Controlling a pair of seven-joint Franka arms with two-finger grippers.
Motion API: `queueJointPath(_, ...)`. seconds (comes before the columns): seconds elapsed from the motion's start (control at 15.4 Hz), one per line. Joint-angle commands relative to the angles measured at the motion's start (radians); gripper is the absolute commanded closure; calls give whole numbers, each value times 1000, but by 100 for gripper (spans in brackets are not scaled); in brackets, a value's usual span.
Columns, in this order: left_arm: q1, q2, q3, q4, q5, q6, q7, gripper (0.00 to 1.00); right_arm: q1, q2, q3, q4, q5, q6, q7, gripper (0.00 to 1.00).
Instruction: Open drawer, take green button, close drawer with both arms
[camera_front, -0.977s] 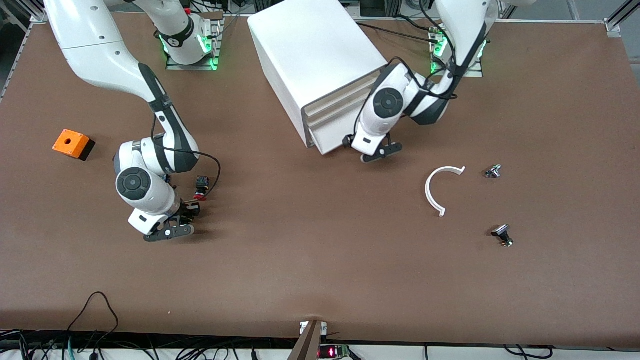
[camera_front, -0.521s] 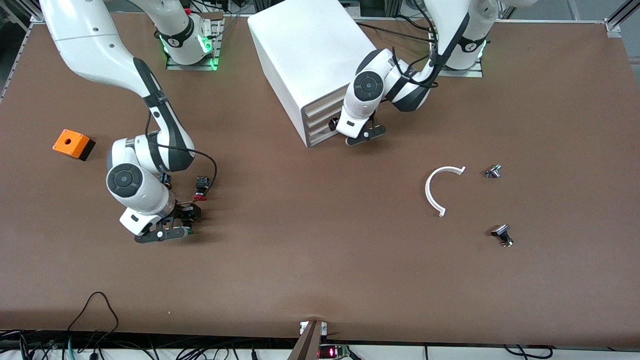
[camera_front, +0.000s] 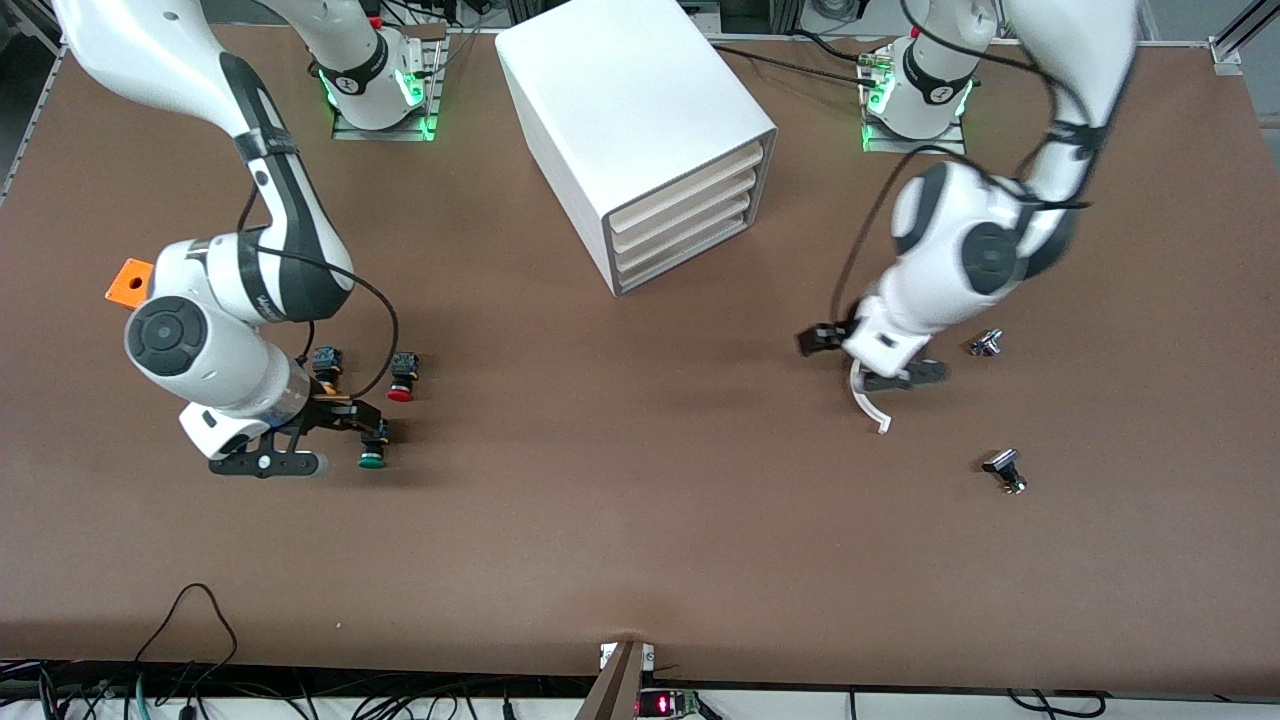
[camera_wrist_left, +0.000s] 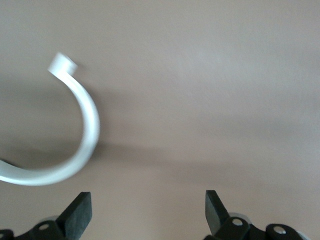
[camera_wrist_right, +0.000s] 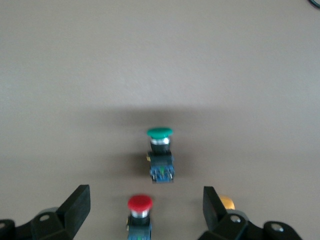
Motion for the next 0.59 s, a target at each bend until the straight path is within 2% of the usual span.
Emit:
queueJointPath(0.0,87,-95,-12,41,126,-108,148,0,-14,-31,9,151,14,-255,70,0)
queueJointPath(0.13,137,-153,-12,79,148,-238,238,0,-26,-87,2,181,14,-342,76,0)
queueJointPath(0.26,179,-198,-11,131,150,-370,297,0,-86,-159,8,158,19,-370,70,0)
queueJointPath(0.39,219,-192,-11,246,150,-531,321,0,-123,-215,10,132,51,-380,67,0)
queueJointPath(0.52,222,-198,-11,297,169,-591,324,0,-154,-271,10,94,52,-384,58,0)
